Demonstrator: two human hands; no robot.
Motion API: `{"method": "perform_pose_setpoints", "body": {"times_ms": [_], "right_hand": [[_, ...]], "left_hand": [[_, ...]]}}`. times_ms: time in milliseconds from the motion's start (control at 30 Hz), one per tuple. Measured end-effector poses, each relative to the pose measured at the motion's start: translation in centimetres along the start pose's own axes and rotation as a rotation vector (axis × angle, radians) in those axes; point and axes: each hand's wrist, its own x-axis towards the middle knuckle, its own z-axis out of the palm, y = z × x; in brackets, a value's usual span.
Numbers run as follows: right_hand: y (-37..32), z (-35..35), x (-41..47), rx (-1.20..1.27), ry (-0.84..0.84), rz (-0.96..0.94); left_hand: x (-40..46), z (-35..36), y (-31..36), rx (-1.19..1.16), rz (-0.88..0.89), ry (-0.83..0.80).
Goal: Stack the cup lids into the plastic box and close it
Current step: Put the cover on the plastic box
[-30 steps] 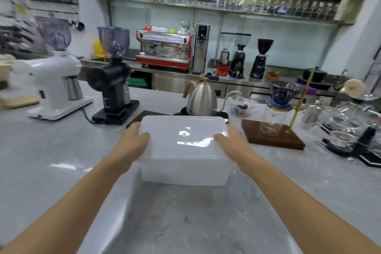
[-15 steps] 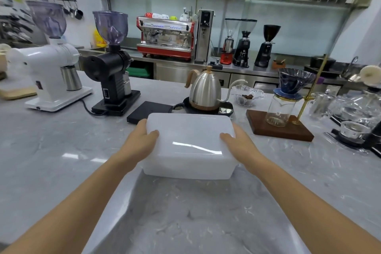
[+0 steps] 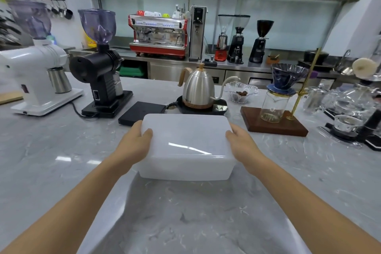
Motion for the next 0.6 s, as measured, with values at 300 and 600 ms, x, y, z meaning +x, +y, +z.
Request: {"method": "perform_pose_setpoints", "body": {"times_ms": [300,600], "right_hand": [[1.3,-4.1,-0.3,-0.033,0.097,0.031],[2.3,-10.1,-1.3,-0.132,0.183,0.030]], "left_hand": [[0.0,3.6,1.9,0.073,0.038,-0.011],[-1.3,9.4,5.3,0.171,0.070,-0.057]]}}
